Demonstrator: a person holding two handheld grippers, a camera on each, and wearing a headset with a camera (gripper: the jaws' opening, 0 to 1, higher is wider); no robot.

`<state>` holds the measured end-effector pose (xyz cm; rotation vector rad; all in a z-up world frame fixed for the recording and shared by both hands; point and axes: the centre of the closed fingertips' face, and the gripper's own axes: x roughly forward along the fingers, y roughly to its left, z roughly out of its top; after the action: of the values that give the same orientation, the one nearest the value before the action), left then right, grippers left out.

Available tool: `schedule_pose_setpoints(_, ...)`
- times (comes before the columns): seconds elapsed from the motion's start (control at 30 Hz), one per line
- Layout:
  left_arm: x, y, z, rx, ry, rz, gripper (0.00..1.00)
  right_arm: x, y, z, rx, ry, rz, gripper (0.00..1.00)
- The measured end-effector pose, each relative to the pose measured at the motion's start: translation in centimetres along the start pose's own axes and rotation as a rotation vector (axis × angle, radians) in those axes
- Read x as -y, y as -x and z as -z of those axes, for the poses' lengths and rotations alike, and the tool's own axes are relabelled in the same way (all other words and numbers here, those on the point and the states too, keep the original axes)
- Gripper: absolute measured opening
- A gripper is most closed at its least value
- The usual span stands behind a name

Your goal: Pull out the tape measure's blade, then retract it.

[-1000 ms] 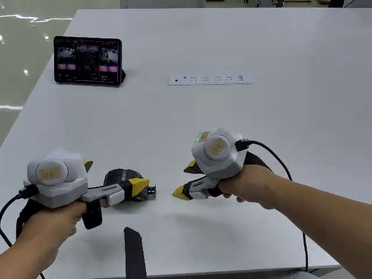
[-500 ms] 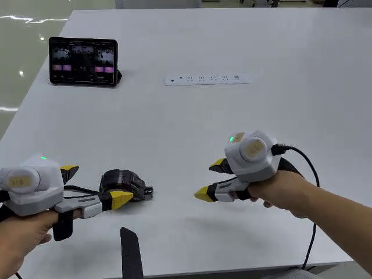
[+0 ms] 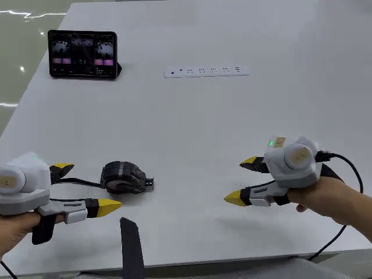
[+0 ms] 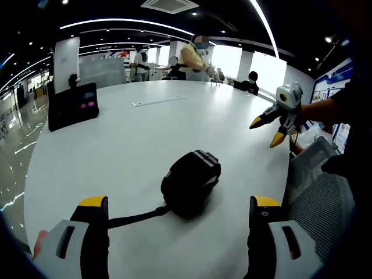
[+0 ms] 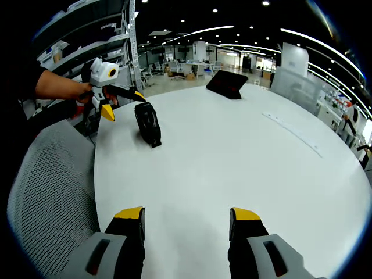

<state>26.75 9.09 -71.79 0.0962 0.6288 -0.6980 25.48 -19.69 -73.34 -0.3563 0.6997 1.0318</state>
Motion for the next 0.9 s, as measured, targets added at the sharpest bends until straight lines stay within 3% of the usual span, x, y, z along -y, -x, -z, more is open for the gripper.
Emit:
schedule_pose_setpoints(0.17,-0.3,0.5,0.4,-0.007,0.003,0.002,0.99,0.8,1.4,1.4,0.017,-0.030,0.025,0.66)
schedule_pose_setpoints(0.23,-0.6,0.7,1.0,-0.024,-0.027,-0.018,0.99,1.2,2.0,2.1,0.013,-0.025,0.038,0.67)
schedule_pose_setpoints(0.47,-0.6,1.4,1.8,-0.040,-0.018,-0.008,0.99,3.0,4.6,4.4,0.011,-0.045,0.077,0.77)
schedule_pose_setpoints(0.8,-0.6,2.0,1.9,-0.053,-0.034,0.002,0.99,4.4,7.9,7.2,-0.003,-0.097,0.121,0.90)
schedule_pose_setpoints(0.9,-0.6,2.1,1.8,-0.050,-0.031,0.003,0.99,4.6,8.7,7.3,0.006,-0.107,0.132,0.95)
